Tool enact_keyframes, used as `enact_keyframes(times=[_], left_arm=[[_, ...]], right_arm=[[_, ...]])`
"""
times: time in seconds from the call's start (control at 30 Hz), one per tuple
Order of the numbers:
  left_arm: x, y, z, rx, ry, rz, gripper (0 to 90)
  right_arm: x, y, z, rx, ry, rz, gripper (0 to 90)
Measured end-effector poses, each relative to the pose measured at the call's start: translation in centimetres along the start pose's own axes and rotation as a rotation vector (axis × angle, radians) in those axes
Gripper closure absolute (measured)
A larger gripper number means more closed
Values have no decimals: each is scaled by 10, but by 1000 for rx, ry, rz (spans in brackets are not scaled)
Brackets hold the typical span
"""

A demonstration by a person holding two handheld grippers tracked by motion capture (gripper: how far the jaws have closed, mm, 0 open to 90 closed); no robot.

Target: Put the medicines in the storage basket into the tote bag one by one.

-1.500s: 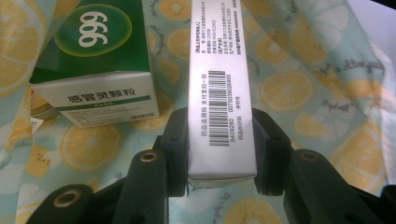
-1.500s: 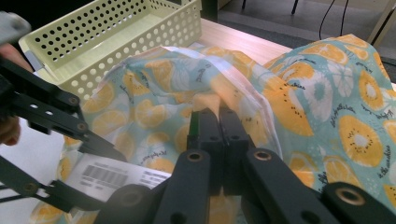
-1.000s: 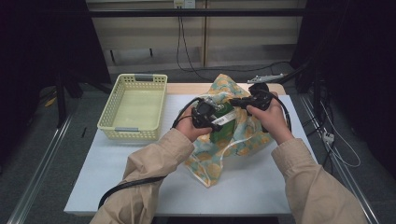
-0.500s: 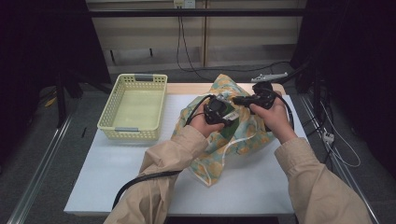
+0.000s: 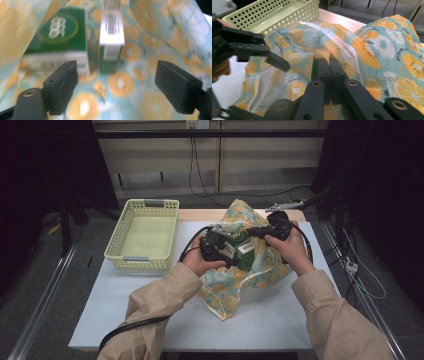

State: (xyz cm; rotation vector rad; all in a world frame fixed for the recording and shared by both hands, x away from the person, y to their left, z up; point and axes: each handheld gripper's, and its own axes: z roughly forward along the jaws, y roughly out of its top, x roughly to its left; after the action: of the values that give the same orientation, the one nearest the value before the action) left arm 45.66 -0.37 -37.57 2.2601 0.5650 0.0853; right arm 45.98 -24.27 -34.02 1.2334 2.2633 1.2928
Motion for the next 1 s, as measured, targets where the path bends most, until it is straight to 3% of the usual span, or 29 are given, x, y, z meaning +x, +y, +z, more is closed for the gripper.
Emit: enact_keyframes(times=[0.07, 0.33, 0.47, 0.57, 0.6, 0.67, 0.73, 0.77, 0.97, 1.0], left_arm=[[0, -8, -8, 13, 28, 4, 168], [-1, -42, -24, 36, 45, -33, 155], [-2, -56, -20, 80, 63, -40, 155], [-1, -65, -15, 106, 113, -59, 147], [0, -68, -14, 106, 96, -67, 143], [-1, -73, -14, 120, 122, -59, 143], [-1, -76, -15, 120, 115, -66, 142], [-2, -78, -16, 128, 137, -61, 142], [0, -89, -8, 156, 131, -69, 129], [0, -91, -5, 153, 146, -78, 127]], right_arm=[[1, -2, 1, -1, 3, 1, 900], [2, -7, 1, 0, 6, 2, 900], [-1, -9, -1, 1, 4, 9, 900], [-4, -11, -3, -1, -1, 15, 900], [-4, -11, -3, 1, -1, 17, 900], [-5, -12, -4, 2, -2, 14, 900], [-6, -12, -6, 3, -4, 15, 900], [-7, -12, -7, 1, -6, 17, 900], [-7, -11, -8, -2, -8, 16, 900], [-6, -11, -8, -2, -7, 16, 900]])
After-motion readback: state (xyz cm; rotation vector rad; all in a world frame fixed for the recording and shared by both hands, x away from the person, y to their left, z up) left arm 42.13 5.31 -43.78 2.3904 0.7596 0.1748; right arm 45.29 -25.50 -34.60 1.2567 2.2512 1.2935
